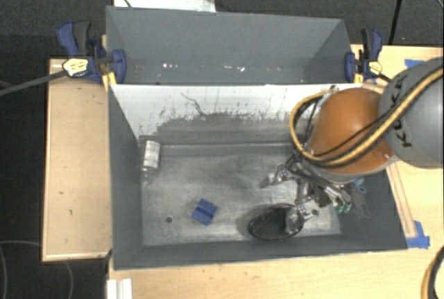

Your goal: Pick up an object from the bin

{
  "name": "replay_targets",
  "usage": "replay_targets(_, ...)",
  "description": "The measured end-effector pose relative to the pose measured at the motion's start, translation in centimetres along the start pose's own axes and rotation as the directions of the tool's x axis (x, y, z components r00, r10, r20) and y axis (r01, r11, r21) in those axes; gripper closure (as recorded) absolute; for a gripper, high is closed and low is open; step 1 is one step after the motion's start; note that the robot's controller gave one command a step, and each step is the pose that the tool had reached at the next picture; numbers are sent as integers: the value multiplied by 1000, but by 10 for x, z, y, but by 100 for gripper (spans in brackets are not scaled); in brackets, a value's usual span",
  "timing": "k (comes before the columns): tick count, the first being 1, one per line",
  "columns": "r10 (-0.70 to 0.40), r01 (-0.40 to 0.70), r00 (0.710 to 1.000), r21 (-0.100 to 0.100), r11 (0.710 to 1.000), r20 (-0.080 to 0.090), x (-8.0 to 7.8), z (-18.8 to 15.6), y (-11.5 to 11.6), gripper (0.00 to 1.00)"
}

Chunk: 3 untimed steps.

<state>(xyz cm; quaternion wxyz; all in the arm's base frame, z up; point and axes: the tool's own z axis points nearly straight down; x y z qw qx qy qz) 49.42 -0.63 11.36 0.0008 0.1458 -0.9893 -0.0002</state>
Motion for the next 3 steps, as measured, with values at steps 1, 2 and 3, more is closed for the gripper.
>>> replay_targets(1,-248,248,968,12,969,21,4,39,28,0)
replay_targets(2,-246,246,969,8,969,18,5,39,29,100)
replay_targets(3,-397,397,918,6,918,11,-16,-119,56,100)
